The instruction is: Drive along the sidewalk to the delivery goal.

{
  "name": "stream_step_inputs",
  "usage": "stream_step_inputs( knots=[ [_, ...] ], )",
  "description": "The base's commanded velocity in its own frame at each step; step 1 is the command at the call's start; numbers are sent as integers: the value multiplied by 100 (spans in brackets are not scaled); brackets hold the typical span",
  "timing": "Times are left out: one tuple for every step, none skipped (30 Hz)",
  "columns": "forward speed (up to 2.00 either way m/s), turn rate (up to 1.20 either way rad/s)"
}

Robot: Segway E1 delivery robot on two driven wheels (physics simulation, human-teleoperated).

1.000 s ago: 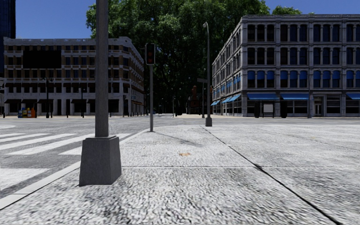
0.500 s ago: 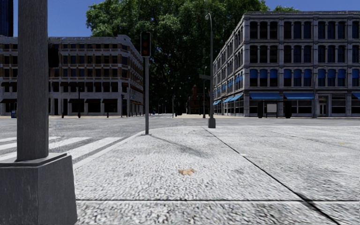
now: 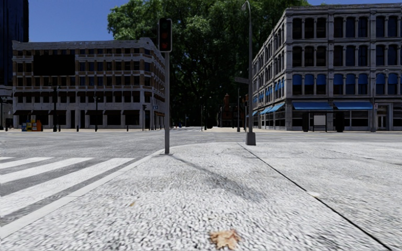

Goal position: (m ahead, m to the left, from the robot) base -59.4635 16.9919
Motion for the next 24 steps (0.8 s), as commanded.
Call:
stream_step_inputs(
  knots=[
    [171, 64],
    [166, 67],
    [163, 67],
    [160, 68],
    [159, 68],
    [159, 68],
    [159, 68],
    [158, 68],
    [158, 68],
    [158, 68],
    [158, 68],
    [158, 68],
    [158, 67],
    [158, 66],
    [158, 66],
    [158, 66],
    [158, 66],
    [158, 66],
    [158, 66],
    [158, 66],
    [158, 66],
    [158, 66],
    [158, 66],
    [158, 66]
  ],
)
